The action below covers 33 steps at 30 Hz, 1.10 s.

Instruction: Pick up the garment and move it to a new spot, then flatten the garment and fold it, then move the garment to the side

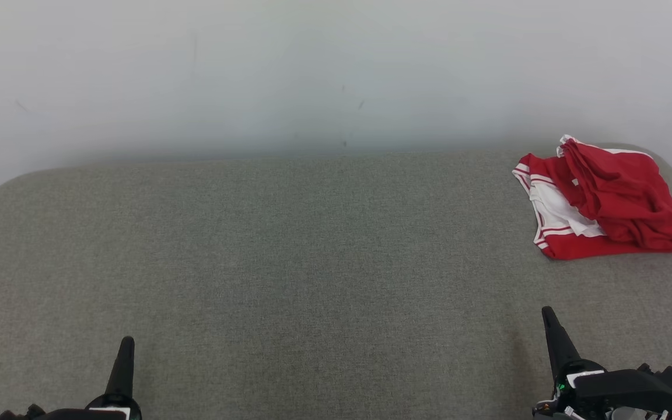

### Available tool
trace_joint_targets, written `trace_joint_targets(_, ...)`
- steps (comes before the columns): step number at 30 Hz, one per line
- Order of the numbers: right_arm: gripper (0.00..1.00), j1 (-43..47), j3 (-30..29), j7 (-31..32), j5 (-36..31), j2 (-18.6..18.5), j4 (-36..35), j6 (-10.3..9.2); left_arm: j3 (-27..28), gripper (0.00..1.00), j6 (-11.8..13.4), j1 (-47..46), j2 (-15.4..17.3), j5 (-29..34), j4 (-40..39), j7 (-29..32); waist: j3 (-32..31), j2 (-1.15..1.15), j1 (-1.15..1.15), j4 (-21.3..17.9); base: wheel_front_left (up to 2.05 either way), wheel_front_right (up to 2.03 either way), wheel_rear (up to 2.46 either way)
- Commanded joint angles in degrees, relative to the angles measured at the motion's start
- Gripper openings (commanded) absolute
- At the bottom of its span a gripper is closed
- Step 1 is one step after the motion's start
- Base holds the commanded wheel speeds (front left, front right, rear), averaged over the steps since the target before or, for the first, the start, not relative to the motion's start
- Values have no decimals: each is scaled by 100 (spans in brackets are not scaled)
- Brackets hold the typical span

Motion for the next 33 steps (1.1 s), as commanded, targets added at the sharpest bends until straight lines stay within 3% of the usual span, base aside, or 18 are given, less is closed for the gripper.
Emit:
trace_joint_targets(1,0,-79,-20,38,139,16,-9,-9,20,0,-35,-119,-3,-168,-7,35,5,0,0,-1,0,0,0)
trace_joint_targets(33,0,-259,-97,327,1270,48,73,-12,35,0,-106,-297,-42,-1346,56,319,97,0,0,-15,0,0,0)
